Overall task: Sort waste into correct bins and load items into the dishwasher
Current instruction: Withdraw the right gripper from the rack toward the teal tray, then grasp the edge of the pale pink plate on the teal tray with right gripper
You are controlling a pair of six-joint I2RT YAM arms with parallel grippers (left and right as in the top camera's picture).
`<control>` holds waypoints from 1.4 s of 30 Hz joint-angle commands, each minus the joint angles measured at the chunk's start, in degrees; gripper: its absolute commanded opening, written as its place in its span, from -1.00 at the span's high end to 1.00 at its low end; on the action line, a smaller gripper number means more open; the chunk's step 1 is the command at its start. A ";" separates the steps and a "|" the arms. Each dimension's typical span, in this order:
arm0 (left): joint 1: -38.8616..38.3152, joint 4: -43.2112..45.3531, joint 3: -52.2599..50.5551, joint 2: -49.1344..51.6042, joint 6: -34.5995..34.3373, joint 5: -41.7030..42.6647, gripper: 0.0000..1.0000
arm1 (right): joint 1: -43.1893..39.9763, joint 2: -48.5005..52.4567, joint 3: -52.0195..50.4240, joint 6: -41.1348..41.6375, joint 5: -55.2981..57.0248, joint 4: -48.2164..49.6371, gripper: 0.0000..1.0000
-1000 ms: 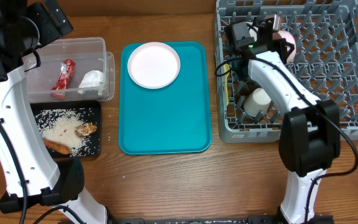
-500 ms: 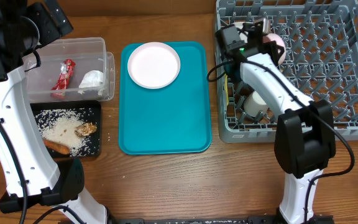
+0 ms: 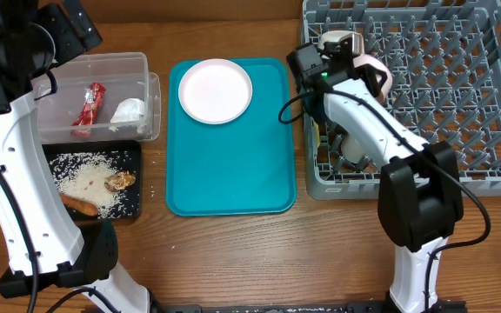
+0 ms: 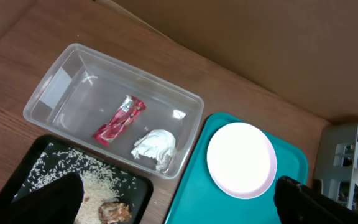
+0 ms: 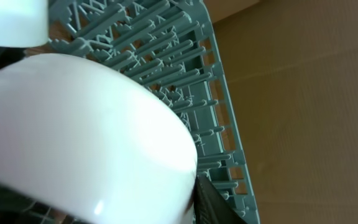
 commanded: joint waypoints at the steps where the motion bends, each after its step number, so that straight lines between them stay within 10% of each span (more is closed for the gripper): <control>1: -0.09 0.02 0.44 0.52 -0.79 -0.70 -0.99 | 1.97 -0.37 0.04 0.04 -1.68 0.37 0.46; 15: -0.09 0.04 0.44 0.52 -0.79 -0.70 -1.00 | 6.93 -0.39 0.96 0.04 -1.77 0.59 -0.76; 21: -0.09 0.02 0.44 0.52 -0.79 -0.70 -1.00 | 7.56 -0.72 7.45 0.02 -13.86 0.63 -0.97; 32: -0.09 0.04 0.44 0.52 -0.79 -0.70 -0.99 | 7.50 -0.57 13.16 0.15 -69.09 9.70 -0.72; 42: -0.04 0.02 0.44 0.52 -0.79 -0.70 -0.99 | 7.67 5.99 10.08 23.69 -71.56 19.63 -0.33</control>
